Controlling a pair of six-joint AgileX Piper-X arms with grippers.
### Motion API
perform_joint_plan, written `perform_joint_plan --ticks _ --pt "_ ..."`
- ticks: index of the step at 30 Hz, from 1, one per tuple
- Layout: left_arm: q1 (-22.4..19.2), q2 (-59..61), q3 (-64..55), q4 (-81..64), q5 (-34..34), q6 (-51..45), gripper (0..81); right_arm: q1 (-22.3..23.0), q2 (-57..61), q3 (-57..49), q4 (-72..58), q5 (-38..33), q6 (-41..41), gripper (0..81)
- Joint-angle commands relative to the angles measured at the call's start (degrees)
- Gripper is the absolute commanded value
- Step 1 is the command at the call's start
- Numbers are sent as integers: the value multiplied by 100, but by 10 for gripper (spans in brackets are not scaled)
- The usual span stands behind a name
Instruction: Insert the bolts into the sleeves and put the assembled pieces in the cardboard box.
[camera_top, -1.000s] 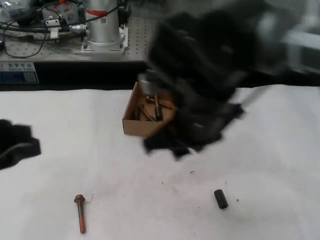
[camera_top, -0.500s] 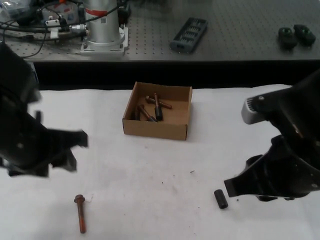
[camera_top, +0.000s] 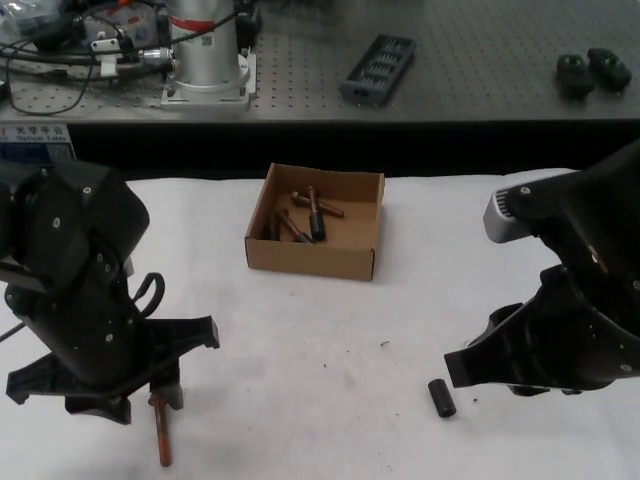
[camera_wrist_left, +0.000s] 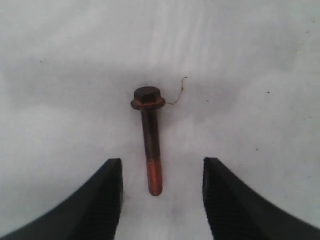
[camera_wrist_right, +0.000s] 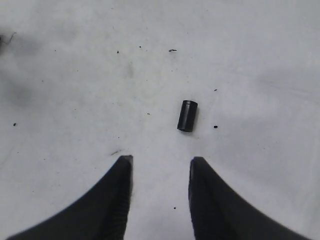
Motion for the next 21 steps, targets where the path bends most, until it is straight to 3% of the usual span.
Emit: perform_joint_plan --ticks 1,18,21 --pt "-21 56 -79 13 -176 -117 363 -34 -46 10 -132 -16 34 283" --pt "-318 822 -93 -129 -21 -714 363 -34 -46 10 -143 -16 159 283" --pt "-318 866 -93 -129 -43 -864 303 -34 -46 10 -143 -16 159 283"
